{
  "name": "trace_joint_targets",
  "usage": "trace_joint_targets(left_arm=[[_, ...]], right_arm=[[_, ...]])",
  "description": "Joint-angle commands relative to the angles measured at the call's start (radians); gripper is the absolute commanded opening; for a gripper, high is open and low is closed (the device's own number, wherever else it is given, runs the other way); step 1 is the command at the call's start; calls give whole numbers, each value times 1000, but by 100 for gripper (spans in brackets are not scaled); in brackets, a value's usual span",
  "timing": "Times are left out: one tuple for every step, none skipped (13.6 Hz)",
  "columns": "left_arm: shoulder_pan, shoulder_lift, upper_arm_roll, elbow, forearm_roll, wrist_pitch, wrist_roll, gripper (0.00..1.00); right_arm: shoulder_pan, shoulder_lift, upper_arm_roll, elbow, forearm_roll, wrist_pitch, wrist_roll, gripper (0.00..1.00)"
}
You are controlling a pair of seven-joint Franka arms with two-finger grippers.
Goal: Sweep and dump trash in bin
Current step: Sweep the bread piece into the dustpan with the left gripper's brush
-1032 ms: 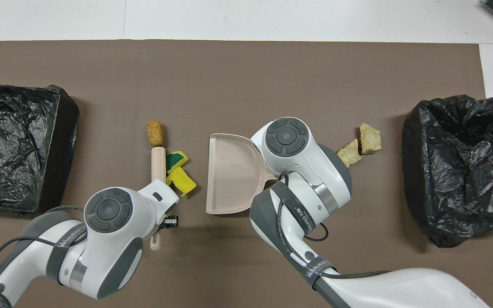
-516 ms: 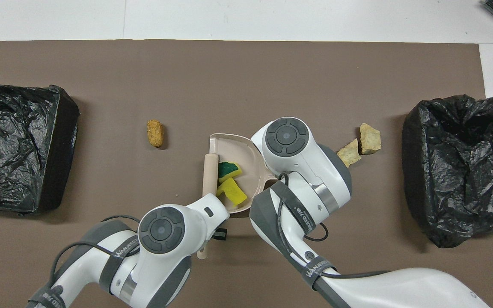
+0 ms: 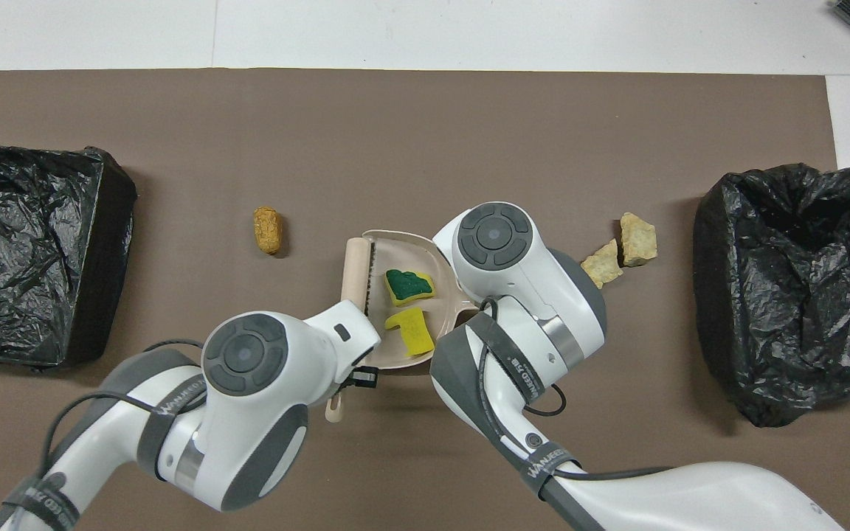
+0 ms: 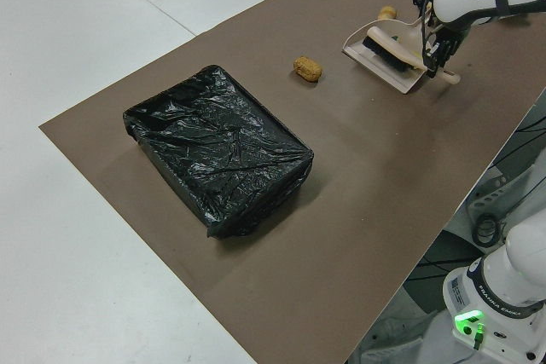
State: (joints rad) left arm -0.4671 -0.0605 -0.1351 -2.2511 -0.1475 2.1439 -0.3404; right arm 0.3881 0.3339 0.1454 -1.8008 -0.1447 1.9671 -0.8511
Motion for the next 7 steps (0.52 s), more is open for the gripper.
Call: trace_joint_targets(left_arm=[[112,10,-3,40,93,-64,58,0],[161,22,-3,62,118,-74,111,0],[216,48,-3,94,143,-87,179,0],[264,70,-3,129,160,-107,245,0],[310,93,-3,158,170,-113,318,0],[347,103,-3,172,192,-110,381,0],[366,107,-3,174,230,-102,426,0]], right_arm=[[-11,-6,3,-12,-18,13,-17,0],[-11,-6,3,-12,-18,13,-16,0],[-11,-6,3,-12,-18,13,-16,0],[-11,-6,3,-12,-18,12,-16,0],[-12,-6,3,-12,-18,12,-16,0],[-11,-6,3,-12,-18,13,-16,0],[-11,-6,3,-12,-18,13,-16,0]])
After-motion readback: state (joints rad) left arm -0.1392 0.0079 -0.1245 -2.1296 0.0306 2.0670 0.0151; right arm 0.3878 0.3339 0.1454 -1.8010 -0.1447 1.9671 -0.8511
